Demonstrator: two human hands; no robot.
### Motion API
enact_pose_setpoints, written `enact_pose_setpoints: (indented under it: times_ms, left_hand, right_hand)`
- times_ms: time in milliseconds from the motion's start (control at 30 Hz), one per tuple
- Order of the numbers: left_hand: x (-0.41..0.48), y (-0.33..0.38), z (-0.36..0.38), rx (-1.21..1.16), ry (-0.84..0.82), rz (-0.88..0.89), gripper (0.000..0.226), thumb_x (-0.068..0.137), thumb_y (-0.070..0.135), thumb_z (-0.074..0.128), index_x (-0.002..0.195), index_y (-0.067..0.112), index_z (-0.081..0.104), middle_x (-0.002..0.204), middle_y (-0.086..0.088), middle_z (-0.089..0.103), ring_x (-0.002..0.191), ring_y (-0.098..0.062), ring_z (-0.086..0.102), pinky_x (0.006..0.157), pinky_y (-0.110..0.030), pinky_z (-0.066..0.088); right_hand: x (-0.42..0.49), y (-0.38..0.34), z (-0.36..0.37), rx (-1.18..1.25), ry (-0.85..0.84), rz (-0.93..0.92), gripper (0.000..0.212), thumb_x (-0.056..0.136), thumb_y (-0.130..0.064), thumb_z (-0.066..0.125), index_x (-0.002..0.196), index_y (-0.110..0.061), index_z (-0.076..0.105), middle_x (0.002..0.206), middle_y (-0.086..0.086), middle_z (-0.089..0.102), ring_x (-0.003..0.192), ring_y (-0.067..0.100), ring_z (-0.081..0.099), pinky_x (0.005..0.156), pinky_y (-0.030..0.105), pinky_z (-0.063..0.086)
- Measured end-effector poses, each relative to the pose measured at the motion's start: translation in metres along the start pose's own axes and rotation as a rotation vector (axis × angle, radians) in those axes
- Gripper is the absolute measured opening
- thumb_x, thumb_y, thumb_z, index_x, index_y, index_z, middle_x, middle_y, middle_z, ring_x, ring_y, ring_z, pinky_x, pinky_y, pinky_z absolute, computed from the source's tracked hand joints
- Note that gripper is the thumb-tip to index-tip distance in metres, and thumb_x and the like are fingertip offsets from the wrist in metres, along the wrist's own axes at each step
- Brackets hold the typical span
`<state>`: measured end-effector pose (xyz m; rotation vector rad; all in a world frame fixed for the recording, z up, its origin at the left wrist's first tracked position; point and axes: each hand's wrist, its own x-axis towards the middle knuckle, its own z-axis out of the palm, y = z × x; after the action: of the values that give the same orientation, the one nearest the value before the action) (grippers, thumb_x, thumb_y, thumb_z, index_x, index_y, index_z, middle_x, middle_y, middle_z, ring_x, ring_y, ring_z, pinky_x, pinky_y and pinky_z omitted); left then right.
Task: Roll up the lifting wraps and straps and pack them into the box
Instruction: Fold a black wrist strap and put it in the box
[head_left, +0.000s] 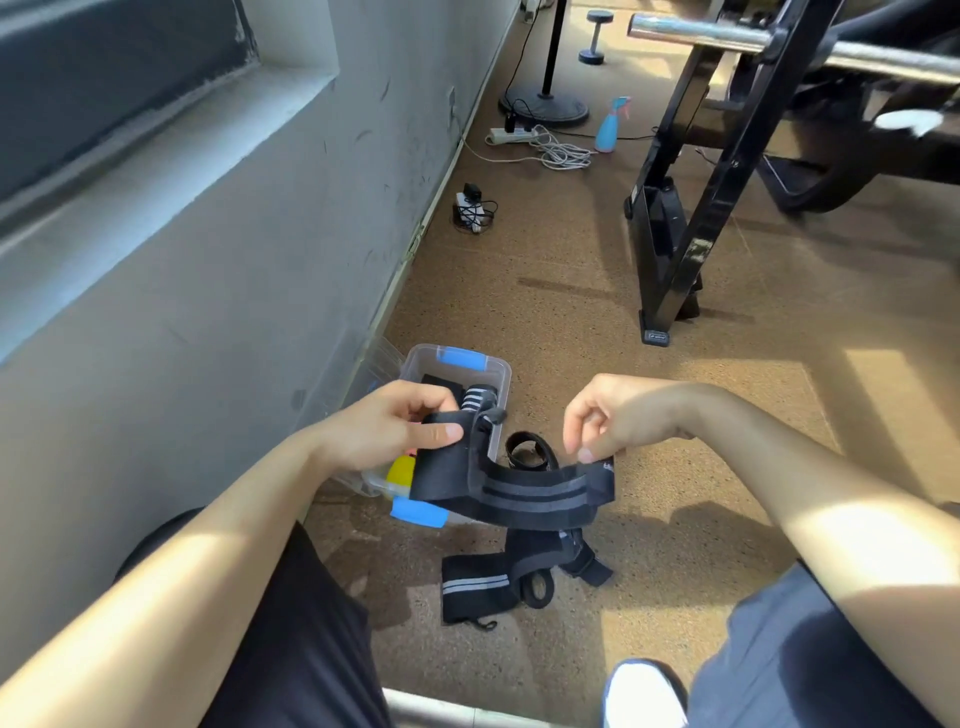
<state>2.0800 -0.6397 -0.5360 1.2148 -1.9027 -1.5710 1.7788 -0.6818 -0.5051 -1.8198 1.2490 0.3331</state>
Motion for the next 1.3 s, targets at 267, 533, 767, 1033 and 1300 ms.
enact_pose_setpoints:
  times_ms: [267,533,767,1033,1300]
  left_hand:
    - [0.005,0.006,0.014,-0.116,-0.073,0.019,0.013,0.101,0.001,0.056,0.090,0.002,0.061,0.084,0.001,0.061,0.081,-0.005,0.060,0.077,-0.018,0.049]
    - [0.011,0.003,0.016,-0.135,0.053,0.010,0.015,0.100,0.013,0.064,0.100,-0.001,0.064,0.092,-0.013,0.063,0.090,-0.017,0.060,0.089,-0.040,0.051]
    - [0.010,0.005,0.017,-0.210,0.187,-0.005,0.037,0.090,0.038,0.071,0.116,0.013,0.067,0.111,-0.019,0.067,0.098,-0.026,0.067,0.088,-0.038,0.057]
    - [0.014,0.002,0.026,-0.003,0.450,0.101,0.022,0.082,0.012,0.084,0.099,0.014,0.070,0.091,-0.013,0.072,0.074,-0.021,0.066,0.073,-0.044,0.059]
    - [0.021,0.004,0.025,0.010,0.453,0.073,0.028,0.090,0.002,0.057,0.100,0.020,0.075,0.092,0.002,0.077,0.088,-0.015,0.072,0.084,-0.042,0.059]
  right_hand:
    - [0.002,-0.038,0.020,0.399,0.176,-0.233,0.042,0.088,-0.021,0.079,0.127,-0.026,0.065,0.129,0.001,0.065,0.112,0.013,0.067,0.091,0.025,0.057]
    - [0.008,-0.042,0.026,0.597,0.169,-0.268,0.016,0.091,0.001,0.071,0.107,0.003,0.068,0.088,0.013,0.074,0.079,0.020,0.071,0.069,0.025,0.058]
    - [0.011,-0.043,0.026,0.838,0.322,-0.289,0.013,0.091,0.007,0.068,0.100,0.000,0.062,0.088,0.018,0.072,0.081,0.022,0.071,0.069,0.026,0.058]
    - [0.021,-0.046,0.034,0.798,0.490,-0.290,0.009,0.092,0.001,0.070,0.094,-0.006,0.064,0.091,0.013,0.072,0.083,0.018,0.070,0.077,0.032,0.059]
    - [0.031,-0.043,0.035,0.531,0.613,-0.280,0.037,0.082,-0.018,0.084,0.113,-0.025,0.064,0.114,-0.004,0.069,0.100,0.009,0.067,0.095,0.031,0.054]
